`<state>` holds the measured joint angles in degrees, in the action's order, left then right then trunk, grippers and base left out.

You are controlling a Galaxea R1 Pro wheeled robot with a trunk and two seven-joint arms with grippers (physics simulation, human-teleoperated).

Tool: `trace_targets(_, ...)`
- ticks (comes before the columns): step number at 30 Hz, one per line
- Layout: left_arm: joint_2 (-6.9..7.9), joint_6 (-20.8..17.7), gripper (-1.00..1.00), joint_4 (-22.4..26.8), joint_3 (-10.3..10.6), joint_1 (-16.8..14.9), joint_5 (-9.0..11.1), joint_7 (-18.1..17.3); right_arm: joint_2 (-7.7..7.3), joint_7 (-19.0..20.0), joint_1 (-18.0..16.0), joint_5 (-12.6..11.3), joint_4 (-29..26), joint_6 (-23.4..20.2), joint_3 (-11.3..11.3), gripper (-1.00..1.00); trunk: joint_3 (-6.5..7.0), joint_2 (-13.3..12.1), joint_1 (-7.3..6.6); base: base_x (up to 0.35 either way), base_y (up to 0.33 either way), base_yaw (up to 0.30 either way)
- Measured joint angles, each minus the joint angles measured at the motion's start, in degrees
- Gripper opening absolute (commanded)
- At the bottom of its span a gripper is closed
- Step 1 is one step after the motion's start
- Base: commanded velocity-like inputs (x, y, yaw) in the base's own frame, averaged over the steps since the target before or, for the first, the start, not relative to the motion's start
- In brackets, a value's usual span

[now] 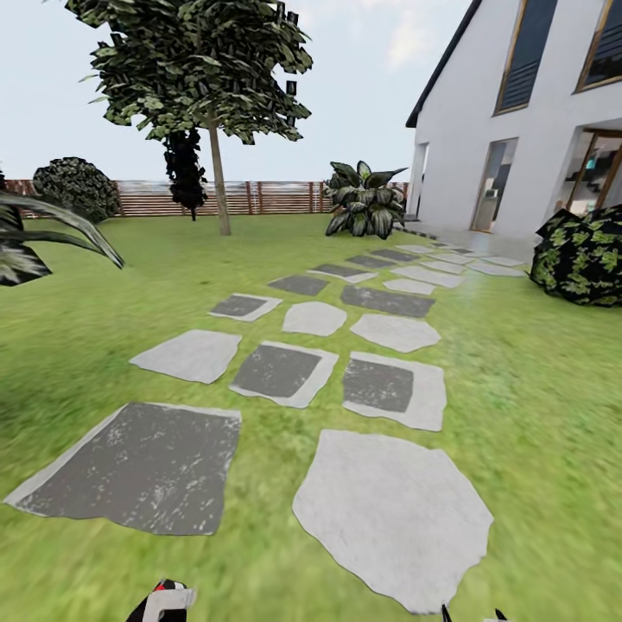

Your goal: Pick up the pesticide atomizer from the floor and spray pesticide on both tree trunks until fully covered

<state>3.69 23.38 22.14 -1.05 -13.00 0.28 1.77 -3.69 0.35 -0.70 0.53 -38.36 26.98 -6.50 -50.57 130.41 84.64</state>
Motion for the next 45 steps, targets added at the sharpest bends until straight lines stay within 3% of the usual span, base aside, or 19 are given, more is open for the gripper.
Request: trace_targets(45, 0.0, 0.0, -1.0, 0.0, -0.01, 0.0, -0.01, 0.01, 0.0, -0.09, 0.0, 0.0, -0.12, 0.08, 0.0, 1.0, 0.0, 0.0, 0.0, 0.34, 0.0, 0.0)
